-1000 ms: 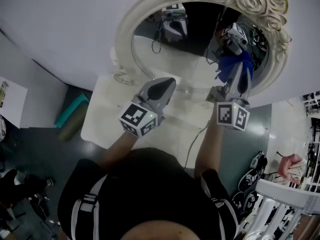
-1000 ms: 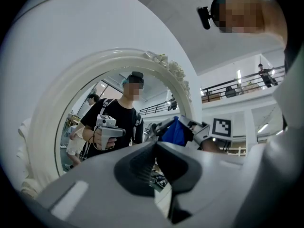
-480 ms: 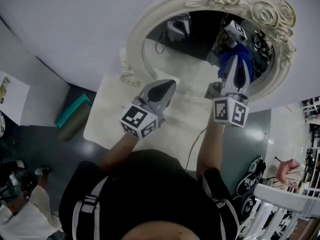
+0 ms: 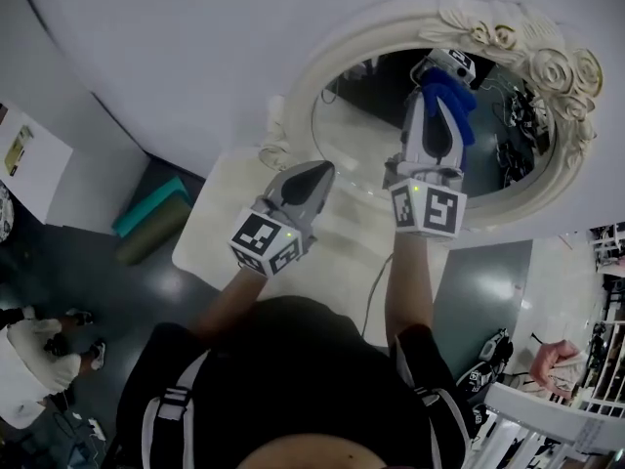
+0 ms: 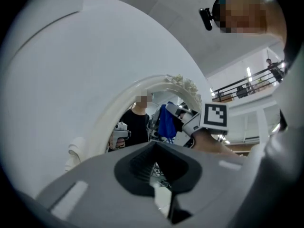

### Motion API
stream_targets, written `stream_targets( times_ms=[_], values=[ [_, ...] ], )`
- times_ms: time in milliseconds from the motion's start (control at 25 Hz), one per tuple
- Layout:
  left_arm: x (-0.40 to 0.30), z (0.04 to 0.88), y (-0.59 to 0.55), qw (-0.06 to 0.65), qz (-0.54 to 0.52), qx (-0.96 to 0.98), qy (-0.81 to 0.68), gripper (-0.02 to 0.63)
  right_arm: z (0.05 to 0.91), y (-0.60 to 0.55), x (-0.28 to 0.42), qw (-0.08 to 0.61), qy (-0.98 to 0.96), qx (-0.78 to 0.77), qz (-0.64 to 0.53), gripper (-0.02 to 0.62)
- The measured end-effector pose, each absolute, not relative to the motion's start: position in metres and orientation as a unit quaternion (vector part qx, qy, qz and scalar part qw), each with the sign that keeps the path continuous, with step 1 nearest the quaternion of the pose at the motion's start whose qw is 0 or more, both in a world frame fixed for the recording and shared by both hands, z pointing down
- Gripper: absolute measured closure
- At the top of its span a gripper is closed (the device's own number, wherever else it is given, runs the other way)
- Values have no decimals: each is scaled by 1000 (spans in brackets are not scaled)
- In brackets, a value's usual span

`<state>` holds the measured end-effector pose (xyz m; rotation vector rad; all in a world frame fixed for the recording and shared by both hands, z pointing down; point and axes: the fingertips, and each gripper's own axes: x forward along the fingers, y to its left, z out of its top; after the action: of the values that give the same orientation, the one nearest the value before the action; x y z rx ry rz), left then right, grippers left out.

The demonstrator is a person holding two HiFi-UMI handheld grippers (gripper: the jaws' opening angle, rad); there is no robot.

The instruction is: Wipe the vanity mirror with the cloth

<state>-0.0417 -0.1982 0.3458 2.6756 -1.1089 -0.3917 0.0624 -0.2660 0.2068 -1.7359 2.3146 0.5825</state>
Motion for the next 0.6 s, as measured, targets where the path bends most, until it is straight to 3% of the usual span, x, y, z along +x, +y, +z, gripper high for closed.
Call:
stream_targets(
  times_ms=[600],
  values=[
    [-100,361,-199,119,-133,889,-422,600,242,-289,-33,138,848,-494,137,557]
  ],
)
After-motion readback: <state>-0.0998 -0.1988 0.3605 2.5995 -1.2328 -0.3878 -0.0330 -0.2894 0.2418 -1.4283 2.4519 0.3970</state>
